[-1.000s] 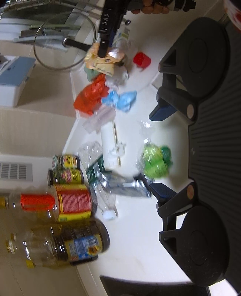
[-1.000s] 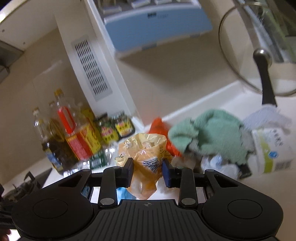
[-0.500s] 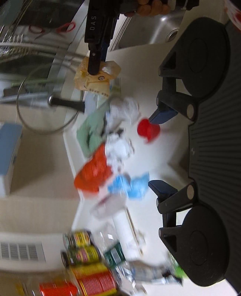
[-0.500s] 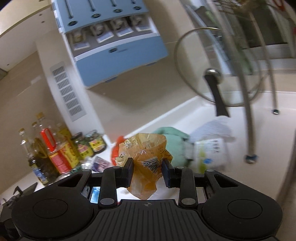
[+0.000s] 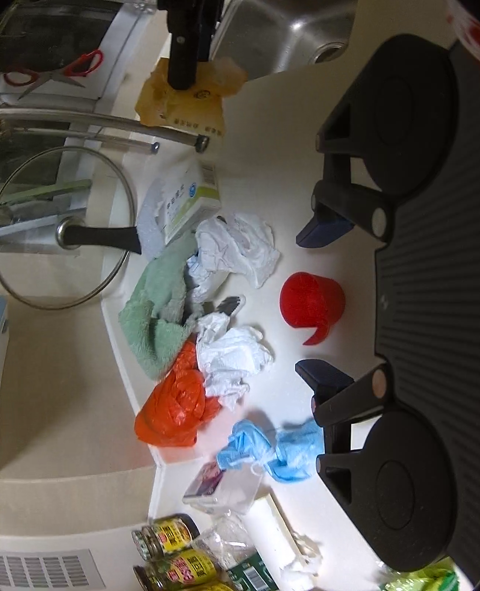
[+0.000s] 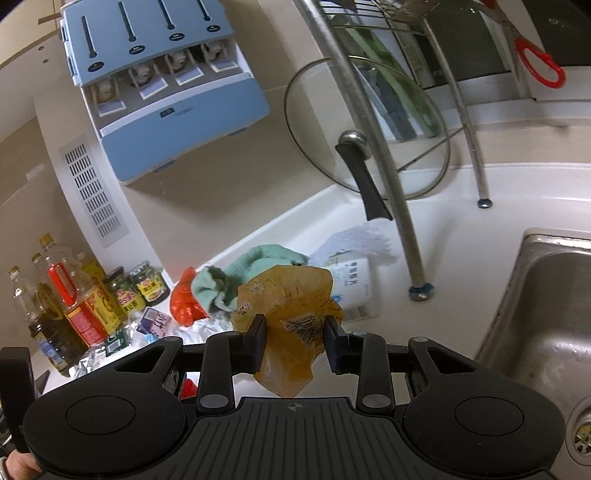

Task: Collect trash
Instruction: 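Grasp the yellow plastic bag with the right tool while the left tool grasps the red cup, then carry the red cup and yellow bag with both tools over the wastebasket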

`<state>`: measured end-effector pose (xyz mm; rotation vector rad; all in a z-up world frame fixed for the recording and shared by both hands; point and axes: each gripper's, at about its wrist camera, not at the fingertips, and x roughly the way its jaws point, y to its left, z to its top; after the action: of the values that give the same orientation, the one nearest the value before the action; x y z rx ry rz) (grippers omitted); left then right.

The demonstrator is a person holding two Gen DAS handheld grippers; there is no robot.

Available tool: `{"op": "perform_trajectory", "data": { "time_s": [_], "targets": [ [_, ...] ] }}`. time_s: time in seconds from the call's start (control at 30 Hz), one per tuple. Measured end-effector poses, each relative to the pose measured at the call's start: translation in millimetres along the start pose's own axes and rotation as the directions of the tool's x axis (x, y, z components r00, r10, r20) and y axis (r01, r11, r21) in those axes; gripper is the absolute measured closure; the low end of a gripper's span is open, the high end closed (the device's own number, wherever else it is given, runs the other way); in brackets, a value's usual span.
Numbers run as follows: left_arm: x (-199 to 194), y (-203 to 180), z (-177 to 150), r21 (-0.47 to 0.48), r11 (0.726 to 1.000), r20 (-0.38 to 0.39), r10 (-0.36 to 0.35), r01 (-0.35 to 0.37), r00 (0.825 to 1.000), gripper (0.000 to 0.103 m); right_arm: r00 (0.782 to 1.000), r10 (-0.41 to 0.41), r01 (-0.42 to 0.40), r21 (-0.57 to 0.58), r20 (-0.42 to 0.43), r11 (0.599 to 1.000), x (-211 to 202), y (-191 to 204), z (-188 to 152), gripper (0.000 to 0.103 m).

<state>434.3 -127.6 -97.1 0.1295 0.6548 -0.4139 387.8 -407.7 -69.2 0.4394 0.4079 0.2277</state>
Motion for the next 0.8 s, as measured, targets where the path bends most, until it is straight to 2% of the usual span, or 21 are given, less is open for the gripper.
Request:
{"op": "perform_trajectory", "data": {
  "time_s": [0.07,0.2,0.27,0.8],
  "targets": [
    [4,-2,0,0.014,1.0,-0.008,0.007,-0.007,1.0,0.04,1.0,-0.005,0.005,0.001,-0.001,1.0,-2,-3,0,0.07],
    [8,-2,0,0.001,1.0,-0.013,0.01,-0.01,1.0,0.051,1.0,-0.007,0.007,0.003,-0.009,1.0,-2,-5,-2,0.07],
    [9,-2,0,0.001,1.0,-0.016,0.015,-0.015,1.0,0.062,1.0,-0.006,0.006,0.003,-0.014,1.0,-1,-6,-3,0.07],
    [-11,0,4,-0.011,1.0,0.006,0.027,-0.027,1.0,0.064,0.999,0.027,-0.027,-0.007,-0.026,1.0,0,-2,-3,0.07]
  ]
}}
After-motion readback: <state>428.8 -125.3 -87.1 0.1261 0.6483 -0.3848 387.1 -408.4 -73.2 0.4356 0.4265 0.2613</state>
